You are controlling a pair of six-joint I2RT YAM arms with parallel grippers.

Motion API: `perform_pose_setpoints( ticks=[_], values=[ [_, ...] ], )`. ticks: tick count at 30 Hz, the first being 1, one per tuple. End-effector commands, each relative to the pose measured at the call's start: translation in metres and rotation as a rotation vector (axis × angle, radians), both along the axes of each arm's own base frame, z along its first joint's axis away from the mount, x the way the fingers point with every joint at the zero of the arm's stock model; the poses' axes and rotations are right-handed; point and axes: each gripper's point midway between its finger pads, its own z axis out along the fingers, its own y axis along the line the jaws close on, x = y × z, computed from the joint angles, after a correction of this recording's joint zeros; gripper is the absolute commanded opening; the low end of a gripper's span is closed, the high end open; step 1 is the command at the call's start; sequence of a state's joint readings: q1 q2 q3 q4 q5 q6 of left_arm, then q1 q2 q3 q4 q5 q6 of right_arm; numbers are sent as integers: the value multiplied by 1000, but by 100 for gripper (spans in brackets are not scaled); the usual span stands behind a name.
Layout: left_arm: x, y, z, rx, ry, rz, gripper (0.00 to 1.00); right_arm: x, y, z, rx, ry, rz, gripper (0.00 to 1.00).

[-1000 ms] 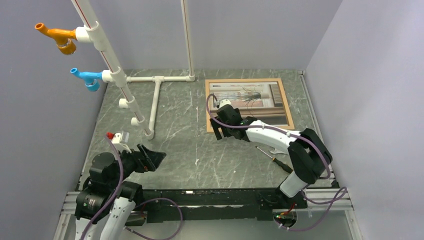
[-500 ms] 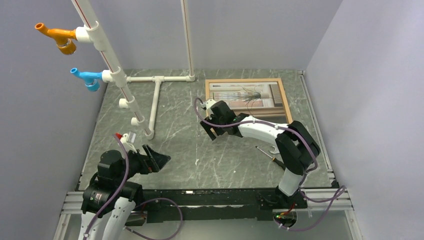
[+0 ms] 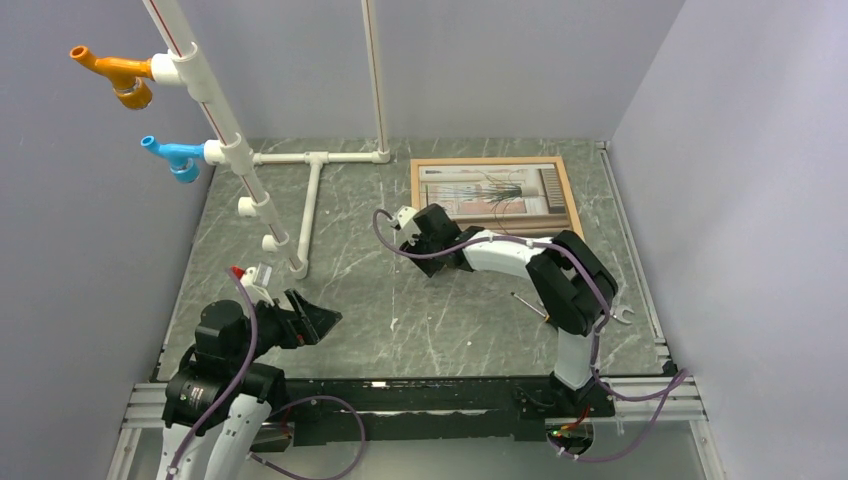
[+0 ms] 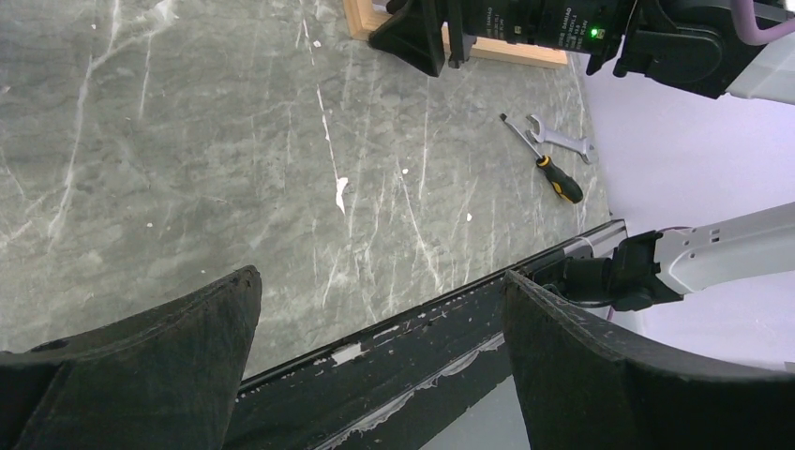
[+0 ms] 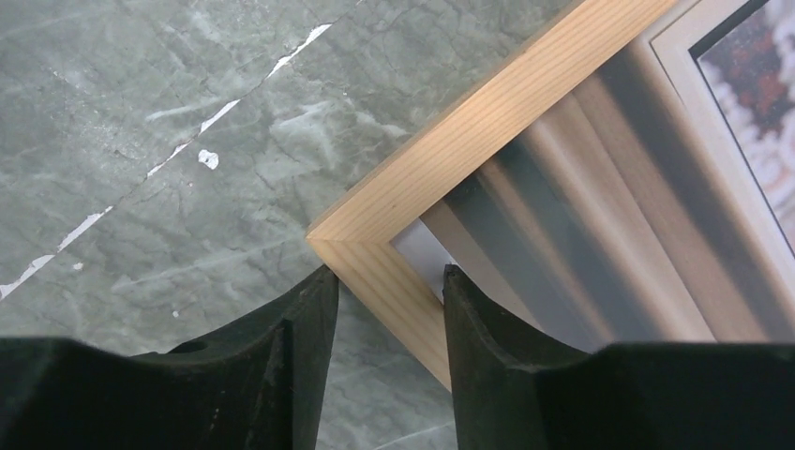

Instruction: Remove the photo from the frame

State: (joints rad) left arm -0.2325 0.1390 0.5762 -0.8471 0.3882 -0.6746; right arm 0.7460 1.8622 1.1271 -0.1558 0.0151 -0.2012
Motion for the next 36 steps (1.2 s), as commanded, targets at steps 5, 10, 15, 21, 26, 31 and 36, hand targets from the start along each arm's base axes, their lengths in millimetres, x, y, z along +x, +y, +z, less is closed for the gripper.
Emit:
perform_pose_setpoints(
  ticks=[5, 10, 15, 21, 26, 31, 36],
  values=[
    [-1, -4, 13, -48, -29, -3, 99, 3, 28, 4, -34, -119, 119, 28],
    [1, -3, 9, -54, -2, 17, 99, -7, 40, 13, -24, -173, 220, 6],
    [9, -4, 2, -98, 37, 57, 99, -29, 55, 31, 80, -218, 404, 0],
    [19, -16, -6, -220, 70, 58, 99, -59, 74, 65, 231, -232, 553, 0],
    [28, -20, -17, -284, 103, 82, 99, -86, 88, 97, 346, -231, 645, 0],
    [38, -32, -28, -375, 130, 53, 99, -107, 97, 118, 414, -229, 697, 0],
    [49, -36, -24, -437, 108, 61, 99, -119, 98, 131, 465, -245, 715, 0]
  ],
)
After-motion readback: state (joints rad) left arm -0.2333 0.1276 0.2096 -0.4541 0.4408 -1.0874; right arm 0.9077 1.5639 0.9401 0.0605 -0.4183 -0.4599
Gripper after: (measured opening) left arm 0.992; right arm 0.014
